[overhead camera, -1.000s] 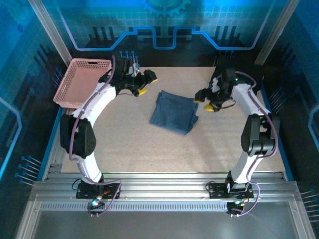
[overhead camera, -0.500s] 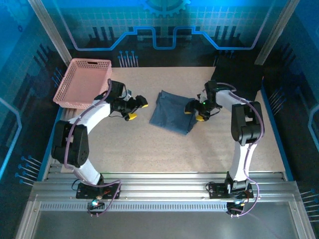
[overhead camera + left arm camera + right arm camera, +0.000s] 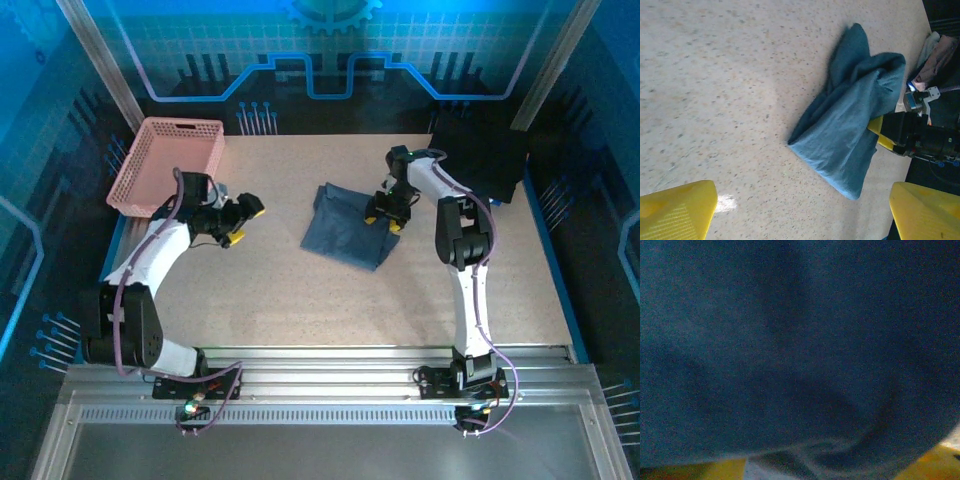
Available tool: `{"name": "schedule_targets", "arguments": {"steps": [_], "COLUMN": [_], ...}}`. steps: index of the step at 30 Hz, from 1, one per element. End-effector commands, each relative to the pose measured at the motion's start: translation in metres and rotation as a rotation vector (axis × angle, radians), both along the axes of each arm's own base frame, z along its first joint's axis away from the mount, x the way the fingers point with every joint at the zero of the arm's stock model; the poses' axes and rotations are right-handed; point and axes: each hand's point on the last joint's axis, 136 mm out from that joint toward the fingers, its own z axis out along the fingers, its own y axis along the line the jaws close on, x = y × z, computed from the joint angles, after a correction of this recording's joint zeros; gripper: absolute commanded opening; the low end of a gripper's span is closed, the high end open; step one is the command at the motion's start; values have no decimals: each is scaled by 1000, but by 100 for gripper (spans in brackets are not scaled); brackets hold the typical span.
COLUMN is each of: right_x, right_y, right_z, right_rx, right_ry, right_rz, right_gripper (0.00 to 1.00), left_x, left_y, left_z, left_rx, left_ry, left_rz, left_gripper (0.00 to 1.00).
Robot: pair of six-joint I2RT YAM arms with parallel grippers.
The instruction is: Fold and stack the t-shirts
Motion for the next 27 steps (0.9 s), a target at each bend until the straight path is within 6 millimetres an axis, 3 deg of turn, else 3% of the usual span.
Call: {"name": "schedule_targets", "arguments": {"steps": [1,5,9,14,21,27], "right_x": [6,21,45,70,106,136], "right_y": [11,20,30,25,-7,-35], "right_z": [-38,-32,1,51,130,173], "right_rx": [-79,-132,-190,-314,-550,-701], "right_ry": [-1,-60,-203,-367,-599,-736], "right_rz": [53,86,150,243,312,320], "right_gripper": [46,15,1,0,0,0], "left_x": [-18,-30,-44,-60,-58,-57], "left_y": [11,8,6,6,5,8], "left_z": [4,12,5,-13,-19,-24], "left_rx": [19,2,-18,-16,-22,-9], "left_ry": [-3,-22,-21,14,10,24], "left_rz": [-3,-15,-5,-3,5,10], "left_gripper": [91,91,91,92,92,92]}}
